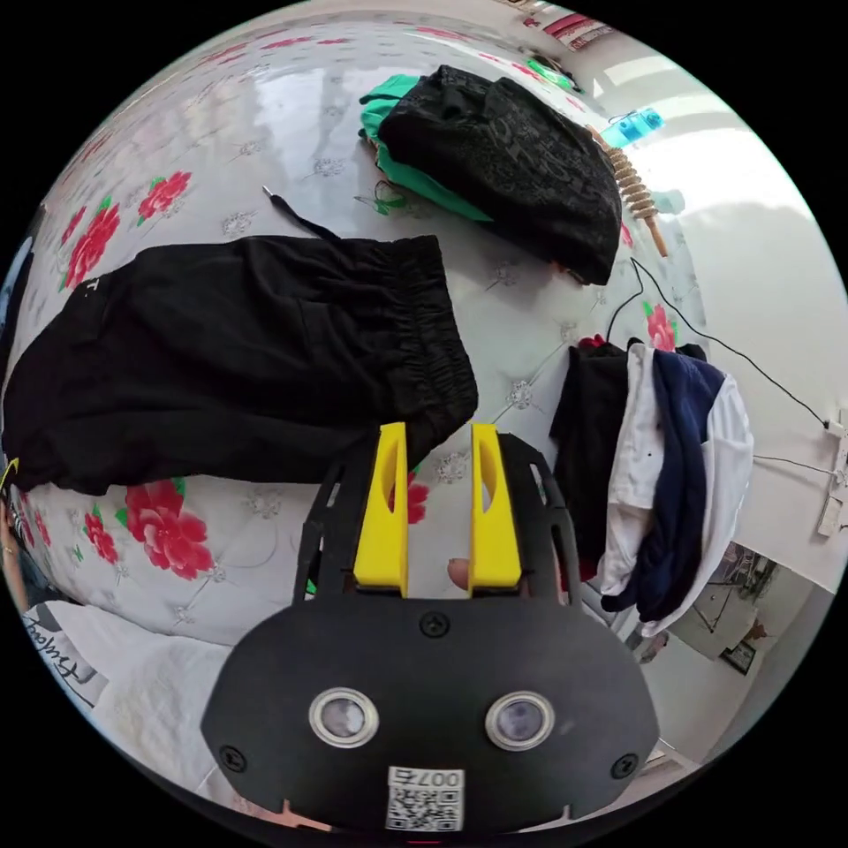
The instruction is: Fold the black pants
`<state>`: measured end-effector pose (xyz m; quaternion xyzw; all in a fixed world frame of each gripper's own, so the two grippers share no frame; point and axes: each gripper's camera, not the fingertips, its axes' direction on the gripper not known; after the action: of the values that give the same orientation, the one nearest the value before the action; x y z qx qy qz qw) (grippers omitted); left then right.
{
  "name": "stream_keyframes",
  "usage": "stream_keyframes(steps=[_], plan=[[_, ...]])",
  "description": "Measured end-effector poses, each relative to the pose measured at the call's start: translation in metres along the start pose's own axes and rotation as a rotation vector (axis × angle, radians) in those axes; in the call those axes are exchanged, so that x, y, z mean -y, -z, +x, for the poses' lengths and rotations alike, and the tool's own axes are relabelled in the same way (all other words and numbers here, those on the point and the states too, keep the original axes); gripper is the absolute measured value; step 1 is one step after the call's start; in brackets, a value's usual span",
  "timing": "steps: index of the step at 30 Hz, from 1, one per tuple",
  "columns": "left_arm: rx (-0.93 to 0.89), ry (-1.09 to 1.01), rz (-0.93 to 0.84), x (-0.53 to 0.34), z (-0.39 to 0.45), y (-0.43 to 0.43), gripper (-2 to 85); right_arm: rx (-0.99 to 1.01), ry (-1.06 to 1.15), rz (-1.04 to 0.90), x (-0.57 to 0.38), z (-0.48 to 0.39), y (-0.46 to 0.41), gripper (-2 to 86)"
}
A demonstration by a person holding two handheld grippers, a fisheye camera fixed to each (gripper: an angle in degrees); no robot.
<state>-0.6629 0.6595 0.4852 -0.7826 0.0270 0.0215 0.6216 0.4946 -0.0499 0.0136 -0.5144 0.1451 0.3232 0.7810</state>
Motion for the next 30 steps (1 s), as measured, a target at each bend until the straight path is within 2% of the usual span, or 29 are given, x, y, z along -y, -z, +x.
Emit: stream_keyframes(steps=[2, 3, 5, 6, 7, 9, 12, 17, 21, 25, 30], plan=[[0.042, 0.027, 0.018, -0.008, 0.005, 0.007, -1.0, 0.004, -0.069, 0.093, -0.01, -0.001, 0.016, 9.0], [0.048, 0.038, 0.041, -0.013, 0.006, 0.014, -1.0, 0.025, -0.134, 0.201, -0.024, -0.004, 0.035, 9.0], [0.046, 0.08, 0.069, -0.02, 0.0, 0.026, -1.0, 0.108, -0.193, 0.388, -0.055, -0.018, 0.064, 8.7], [0.032, 0.116, 0.089, -0.025, -0.007, 0.033, -1.0, 0.211, -0.169, 0.475, -0.075, -0.036, 0.077, 8.4], [0.023, 0.134, 0.099, -0.027, -0.011, 0.037, -1.0, 0.33, -0.095, 0.509, -0.089, -0.06, 0.084, 8.0], [-0.013, 0.21, 0.116, -0.034, -0.027, 0.045, -1.0, 0.443, 0.031, 0.492, -0.102, -0.106, 0.089, 7.7], [-0.031, 0.286, 0.101, -0.04, -0.043, 0.047, -1.0, 0.506, 0.157, 0.432, -0.11, -0.177, 0.086, 7.4], [-0.006, 0.289, 0.067, -0.044, -0.05, 0.047, -1.0, 0.421, 0.218, 0.332, -0.1, -0.246, 0.079, 6.9], [-0.018, 0.304, 0.074, -0.046, -0.063, 0.051, -1.0, 0.189, 0.287, 0.206, -0.096, -0.28, 0.065, 3.9], [-0.03, 0.311, 0.09, -0.05, -0.075, 0.057, -1.0, 0.162, 0.348, 0.335, -0.137, -0.273, 0.095, 2.2], [-0.044, 0.342, 0.116, -0.058, -0.098, 0.058, -0.9, 0.123, 0.359, 0.332, -0.159, -0.281, 0.094, 3.4]])
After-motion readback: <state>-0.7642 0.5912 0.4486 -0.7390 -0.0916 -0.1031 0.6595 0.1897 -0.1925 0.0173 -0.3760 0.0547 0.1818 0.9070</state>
